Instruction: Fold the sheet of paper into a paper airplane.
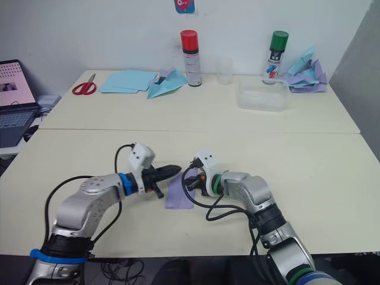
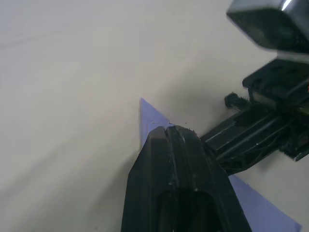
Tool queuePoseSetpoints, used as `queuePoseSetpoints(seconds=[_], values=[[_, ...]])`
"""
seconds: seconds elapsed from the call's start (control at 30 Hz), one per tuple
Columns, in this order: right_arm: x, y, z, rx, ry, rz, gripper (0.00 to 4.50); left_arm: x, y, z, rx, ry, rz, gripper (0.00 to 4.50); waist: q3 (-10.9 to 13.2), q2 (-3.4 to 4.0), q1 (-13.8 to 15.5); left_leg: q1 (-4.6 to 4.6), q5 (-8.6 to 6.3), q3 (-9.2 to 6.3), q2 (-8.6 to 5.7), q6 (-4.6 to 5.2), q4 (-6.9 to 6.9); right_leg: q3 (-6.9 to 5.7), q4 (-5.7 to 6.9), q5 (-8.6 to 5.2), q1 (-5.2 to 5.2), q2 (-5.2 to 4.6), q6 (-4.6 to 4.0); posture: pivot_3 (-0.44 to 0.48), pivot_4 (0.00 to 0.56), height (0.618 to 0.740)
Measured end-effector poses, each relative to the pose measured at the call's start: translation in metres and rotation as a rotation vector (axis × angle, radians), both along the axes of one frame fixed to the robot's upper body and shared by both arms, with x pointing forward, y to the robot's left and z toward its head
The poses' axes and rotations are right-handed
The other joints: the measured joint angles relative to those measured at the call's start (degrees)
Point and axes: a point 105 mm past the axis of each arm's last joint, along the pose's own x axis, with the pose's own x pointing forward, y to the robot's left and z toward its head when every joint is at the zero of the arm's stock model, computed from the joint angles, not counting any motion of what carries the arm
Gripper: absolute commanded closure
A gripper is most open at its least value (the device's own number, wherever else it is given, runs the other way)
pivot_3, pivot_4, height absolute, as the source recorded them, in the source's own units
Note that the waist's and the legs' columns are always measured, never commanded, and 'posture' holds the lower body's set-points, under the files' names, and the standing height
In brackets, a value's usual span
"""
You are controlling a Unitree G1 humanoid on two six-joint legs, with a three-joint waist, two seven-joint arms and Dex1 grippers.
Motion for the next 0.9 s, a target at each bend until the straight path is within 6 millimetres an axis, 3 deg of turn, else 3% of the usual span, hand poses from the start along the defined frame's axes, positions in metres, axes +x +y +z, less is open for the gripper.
queuePoseSetpoints(seconds=[0.13,0.4,0.5,0.7,0.9], values=[[0.001,-0.001,0.0,-0.005,-0.017,0.002,4.49,0.002,0.002,-0.022,0.072,0.034,0.015,4.5,0.0,0.0,0.0,-0.02,0.0,-0.05,0.04,0.0,0.0,-0.04,0.01,0.0,-0.02,-0.01,0.0,0.0,0.15,0.74],[0.009,-0.023,0.01,-0.011,-0.208,0.033,4.49,0.0,0.003,-0.025,0.098,-0.007,-0.01,4.5,0.0,0.0,0.5,-0.01,0.0,0.06,0.0,0.0,0.0,0.01,-0.02,0.0,-0.02,0.0,0.0,0.0,0.15,0.74],[0.013,-0.022,0.014,0.005,-0.266,0.039,4.49,0.0,0.005,-0.026,0.107,-0.02,-0.017,4.5,0.0,0.0,0.5,0.01,0.0,0.05,0.02,0.0,-0.02,-0.02,-0.01,0.0,-0.02,0.01,-0.01,0.0,0.15,0.74],[0.018,-0.016,-0.004,0.017,-0.207,-0.009,4.49,0.0,0.005,-0.027,0.119,-0.032,-0.025,4.5,0.0,0.01,0.5,0.02,0.0,0.02,0.04,0.0,-0.01,0.0,0.03,0.0,-0.01,0.0,-0.02,0.0,0.15,0.74],[0.043,-0.015,-0.004,-0.058,-0.255,-0.11,4.49,0.0,0.003,-0.031,0.15,-0.042,-0.038,4.5,-0.1,0.01,0.4,0.52,0.01,0.06,0.02,0.0,0.0,0.04,0.04,0.06,0.47,-0.02,-0.08,0.0,0.15,0.74]])
